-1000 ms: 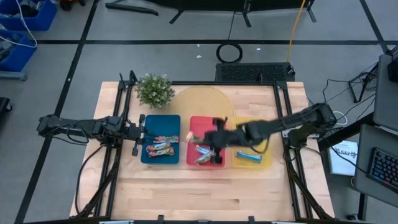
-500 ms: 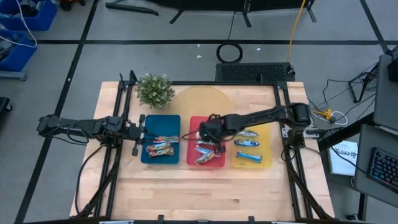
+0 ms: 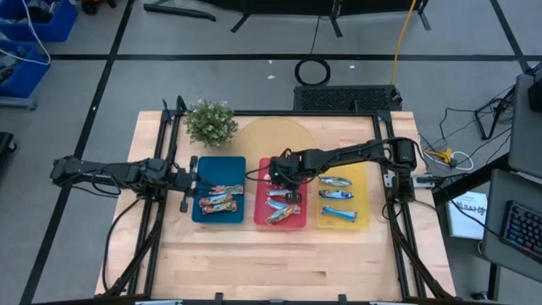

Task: Pick and place Granola Bars by type
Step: Put the yellow granola bar into the red bin, then return to Home Position

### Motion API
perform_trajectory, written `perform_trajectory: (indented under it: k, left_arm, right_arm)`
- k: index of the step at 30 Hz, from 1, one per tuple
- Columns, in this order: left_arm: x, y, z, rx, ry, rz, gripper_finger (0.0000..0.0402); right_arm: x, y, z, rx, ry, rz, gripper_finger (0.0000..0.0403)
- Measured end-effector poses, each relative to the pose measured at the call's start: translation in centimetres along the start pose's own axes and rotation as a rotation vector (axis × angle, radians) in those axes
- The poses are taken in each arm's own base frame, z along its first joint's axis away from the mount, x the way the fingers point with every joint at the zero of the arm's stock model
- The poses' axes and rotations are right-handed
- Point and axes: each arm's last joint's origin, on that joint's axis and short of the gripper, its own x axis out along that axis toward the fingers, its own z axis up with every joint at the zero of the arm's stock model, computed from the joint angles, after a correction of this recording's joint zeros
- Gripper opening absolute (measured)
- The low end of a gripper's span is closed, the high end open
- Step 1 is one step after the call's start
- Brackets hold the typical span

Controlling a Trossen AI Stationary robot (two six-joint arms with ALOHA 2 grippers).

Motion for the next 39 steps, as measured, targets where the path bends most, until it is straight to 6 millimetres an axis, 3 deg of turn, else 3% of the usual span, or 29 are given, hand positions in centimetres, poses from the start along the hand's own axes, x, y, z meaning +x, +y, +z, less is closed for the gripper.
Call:
perform_trajectory:
  k: [10,13,16,21,24,27,34,39]
  left_arm:
    - [0.0,0.0,0.0,-0.017,0.0,0.0,0.0058]
    - [0.0,0.1,0.1,-0.045,-0.015,0.013,0.0058]
    - [0.0,0.1,0.3,-0.048,-0.033,0.031,0.0058]
    - [-0.1,0.3,0.8,0.059,-0.044,0.066,0.0057]
    - [-0.3,0.5,1.4,0.197,-0.052,0.098,0.004]
    - [-0.7,0.6,2.5,0.264,-0.087,0.091,0.0008]
    - [-3.0,1.0,5.5,0.231,-0.185,0.08,0.0004]
    - [-3.7,1.0,6.5,0.25,-0.371,0.051,0.0004]
  right_arm:
    - [-0.2,0.0,0.0,0.025,-0.003,-0.001,0.0097]
    - [-1.1,-0.1,-0.1,0.025,-0.007,-0.001,0.0107]
    - [-3.7,-0.3,-0.1,0.023,-0.068,-0.007,0.011]
    - [-10.6,0.1,-1.0,-0.063,-0.302,0.041,0.0088]
    - [-13.6,-0.1,-2.9,-0.069,-0.5,0.011,0.0056]
    - [-15.2,-0.4,-5.8,-0.051,-0.684,-0.011,0.0016]
    - [-16.4,0.6,-14.3,0.013,-0.935,-0.05,0.0002]
    - [-16.6,1.3,-18.4,0.087,-1.064,-0.111,0.0001]
